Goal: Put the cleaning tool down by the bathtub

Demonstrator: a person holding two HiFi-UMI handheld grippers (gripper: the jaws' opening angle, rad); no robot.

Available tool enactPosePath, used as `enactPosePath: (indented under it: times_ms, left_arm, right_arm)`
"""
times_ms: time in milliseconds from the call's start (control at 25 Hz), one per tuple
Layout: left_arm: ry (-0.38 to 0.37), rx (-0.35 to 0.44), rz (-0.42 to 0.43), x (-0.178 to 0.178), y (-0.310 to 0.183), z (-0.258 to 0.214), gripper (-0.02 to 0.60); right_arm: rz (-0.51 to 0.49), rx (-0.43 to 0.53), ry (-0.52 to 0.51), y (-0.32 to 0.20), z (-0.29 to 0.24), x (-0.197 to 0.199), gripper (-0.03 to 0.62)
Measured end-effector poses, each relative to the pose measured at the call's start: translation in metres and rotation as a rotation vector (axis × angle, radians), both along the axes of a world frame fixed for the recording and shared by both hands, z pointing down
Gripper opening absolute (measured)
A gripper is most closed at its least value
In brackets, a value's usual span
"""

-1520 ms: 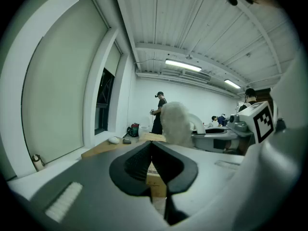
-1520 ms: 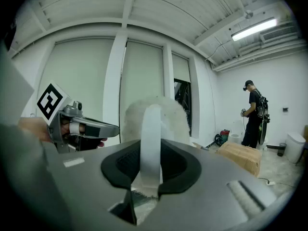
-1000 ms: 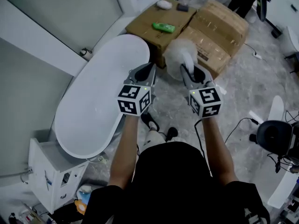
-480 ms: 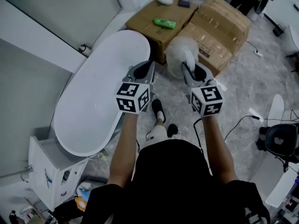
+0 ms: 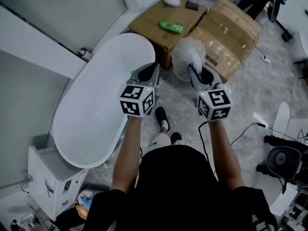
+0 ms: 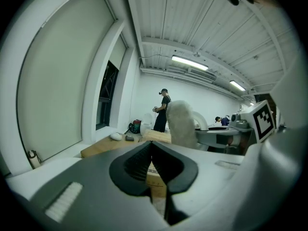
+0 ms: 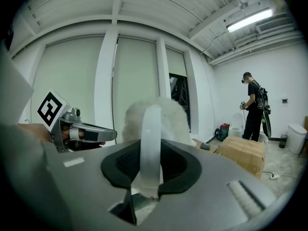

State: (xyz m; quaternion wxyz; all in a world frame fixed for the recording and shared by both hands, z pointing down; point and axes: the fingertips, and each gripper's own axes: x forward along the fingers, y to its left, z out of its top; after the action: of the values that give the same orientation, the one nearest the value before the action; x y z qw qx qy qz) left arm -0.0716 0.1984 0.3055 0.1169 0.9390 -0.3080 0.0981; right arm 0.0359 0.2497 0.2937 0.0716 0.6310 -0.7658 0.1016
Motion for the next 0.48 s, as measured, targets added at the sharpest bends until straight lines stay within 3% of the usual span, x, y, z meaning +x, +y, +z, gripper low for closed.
enactPosePath:
  times_ms: [480]
  left_arm:
    - [0.016,-0.004,-0.017,0.003,-0.108,0.0,-0.003]
  right_arm:
    - [-0.001,0.002,0.012,-0.11,-0.006,0.007,0.091]
